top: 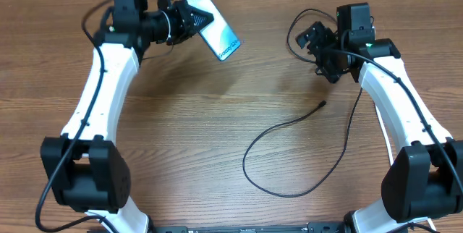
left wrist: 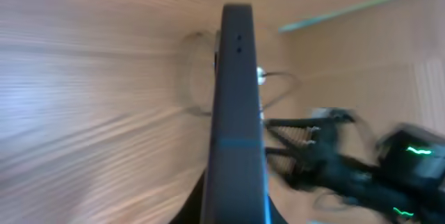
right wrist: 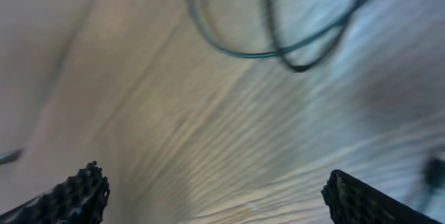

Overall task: Plug charger to phone and switch on socket
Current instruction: 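Release the phone from the right gripper and lift the phone with the left, then lower the right gripper over the black cable's USB-C plug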

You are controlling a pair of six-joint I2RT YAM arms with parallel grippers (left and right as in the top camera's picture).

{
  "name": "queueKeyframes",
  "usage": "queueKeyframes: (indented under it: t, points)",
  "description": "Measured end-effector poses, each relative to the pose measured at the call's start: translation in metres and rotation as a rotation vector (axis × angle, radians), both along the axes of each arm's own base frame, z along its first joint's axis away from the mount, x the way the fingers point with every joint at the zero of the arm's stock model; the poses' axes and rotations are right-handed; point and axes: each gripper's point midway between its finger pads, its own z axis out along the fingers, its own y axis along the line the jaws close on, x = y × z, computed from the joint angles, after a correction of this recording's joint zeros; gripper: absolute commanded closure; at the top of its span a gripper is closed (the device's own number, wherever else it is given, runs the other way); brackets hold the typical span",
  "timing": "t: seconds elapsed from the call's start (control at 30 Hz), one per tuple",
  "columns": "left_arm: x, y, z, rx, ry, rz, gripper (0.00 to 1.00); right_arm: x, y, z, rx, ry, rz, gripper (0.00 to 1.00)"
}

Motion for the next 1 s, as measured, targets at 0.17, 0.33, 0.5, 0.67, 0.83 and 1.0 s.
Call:
queueKeyframes:
  t: [0.17,0.33,0.5,0.67,0.83,1.0]
  points:
    - [0.001,0.010,0.012,0.358,-0.085,0.064,0.96,-0.006,-0.016,-0.007,-0.087,0.032,-0.032,0.00]
    - [0.004,0.005,0.022,0.535,-0.180,0.092,0.96,-0.009,-0.022,-0.010,-0.122,0.047,-0.045,0.00]
    - [0.009,0.006,0.024,0.586,-0.214,0.117,0.96,-0.021,-0.026,-0.016,-0.141,0.098,-0.049,0.00]
    - [0.016,0.012,0.029,0.557,-0.208,0.171,0.96,-0.033,-0.034,-0.022,-0.186,0.153,-0.063,0.00]
    - [0.017,0.011,0.035,0.393,-0.171,0.136,0.96,-0.043,-0.046,-0.025,-0.246,0.192,-0.085,0.05]
    - [0.021,0.010,0.032,0.200,-0.098,0.071,0.96,-0.046,-0.052,-0.030,-0.281,0.202,-0.100,0.21]
